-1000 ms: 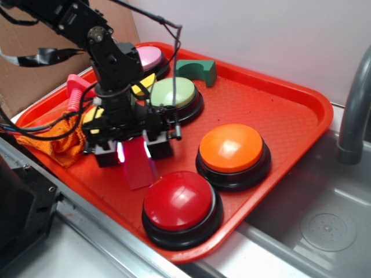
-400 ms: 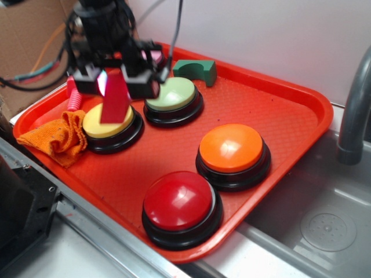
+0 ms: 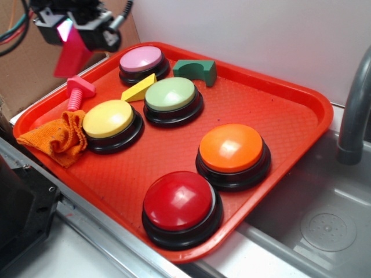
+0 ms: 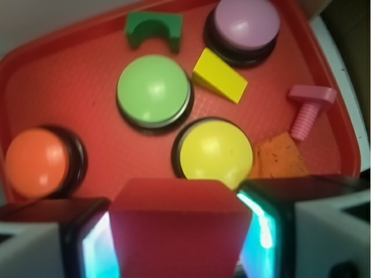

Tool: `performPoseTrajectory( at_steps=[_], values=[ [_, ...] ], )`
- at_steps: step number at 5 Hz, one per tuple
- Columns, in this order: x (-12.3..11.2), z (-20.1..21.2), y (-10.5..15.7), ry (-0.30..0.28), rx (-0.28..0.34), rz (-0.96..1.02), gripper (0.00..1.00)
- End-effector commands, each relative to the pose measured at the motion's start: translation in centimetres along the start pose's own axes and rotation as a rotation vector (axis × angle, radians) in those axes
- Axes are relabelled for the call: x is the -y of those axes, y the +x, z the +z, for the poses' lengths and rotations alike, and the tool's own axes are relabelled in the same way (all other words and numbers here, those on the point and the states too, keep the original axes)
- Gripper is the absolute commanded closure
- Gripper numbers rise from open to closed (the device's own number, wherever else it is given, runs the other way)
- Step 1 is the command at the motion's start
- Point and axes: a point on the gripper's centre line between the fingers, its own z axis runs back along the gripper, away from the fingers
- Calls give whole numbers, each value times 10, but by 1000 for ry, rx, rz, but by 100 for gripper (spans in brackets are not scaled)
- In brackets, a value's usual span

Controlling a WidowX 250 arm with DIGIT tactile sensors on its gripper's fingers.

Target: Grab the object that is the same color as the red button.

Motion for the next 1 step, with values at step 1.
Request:
performPoseTrajectory(
  at_steps=[1],
  values=[
    [3, 15, 7, 7, -23, -76, 100]
  ],
)
